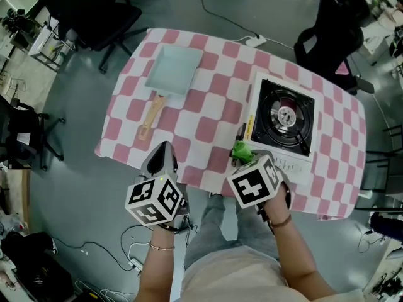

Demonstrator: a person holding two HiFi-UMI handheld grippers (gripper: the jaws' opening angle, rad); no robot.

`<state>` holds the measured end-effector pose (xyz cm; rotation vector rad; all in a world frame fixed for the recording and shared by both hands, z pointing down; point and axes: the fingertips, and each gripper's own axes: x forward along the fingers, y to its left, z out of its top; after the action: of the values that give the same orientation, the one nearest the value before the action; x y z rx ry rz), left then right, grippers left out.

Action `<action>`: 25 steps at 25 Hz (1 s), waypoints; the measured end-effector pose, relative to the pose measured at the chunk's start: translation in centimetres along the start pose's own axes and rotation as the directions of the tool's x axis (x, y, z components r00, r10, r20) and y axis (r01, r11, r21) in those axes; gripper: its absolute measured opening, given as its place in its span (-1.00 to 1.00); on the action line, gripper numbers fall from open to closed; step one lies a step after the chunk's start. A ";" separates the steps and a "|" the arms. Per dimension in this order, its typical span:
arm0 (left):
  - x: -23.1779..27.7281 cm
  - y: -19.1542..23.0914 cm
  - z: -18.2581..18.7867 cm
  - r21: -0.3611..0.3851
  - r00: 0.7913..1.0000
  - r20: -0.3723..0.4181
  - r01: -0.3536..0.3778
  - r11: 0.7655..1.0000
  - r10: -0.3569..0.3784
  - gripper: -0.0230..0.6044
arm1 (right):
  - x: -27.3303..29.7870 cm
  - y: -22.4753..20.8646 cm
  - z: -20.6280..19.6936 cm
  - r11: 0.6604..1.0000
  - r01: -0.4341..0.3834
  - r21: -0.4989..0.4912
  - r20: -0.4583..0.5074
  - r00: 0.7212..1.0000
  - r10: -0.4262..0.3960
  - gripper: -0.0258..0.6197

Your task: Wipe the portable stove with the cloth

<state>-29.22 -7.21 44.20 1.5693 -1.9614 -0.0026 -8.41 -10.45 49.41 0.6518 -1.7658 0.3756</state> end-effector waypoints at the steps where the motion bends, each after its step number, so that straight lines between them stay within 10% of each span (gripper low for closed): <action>1: -0.1 0.0 0.0 0.001 1.000 0.000 0.000 1.000 0.000 -0.93 | -0.1 -0.1 0.1 1.000 -0.007 0.007 0.016 1.000 0.006 -0.59; 25: 0.1 -4.9 -1.7 0.076 0.994 -0.031 0.110 0.991 -0.107 -0.93 | -5.2 1.1 -2.6 0.979 -0.136 0.150 0.478 0.877 0.048 -0.58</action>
<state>-24.10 -8.15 43.81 1.7160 -1.8733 0.0512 -6.08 -6.94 45.32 0.8413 -2.2544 0.4744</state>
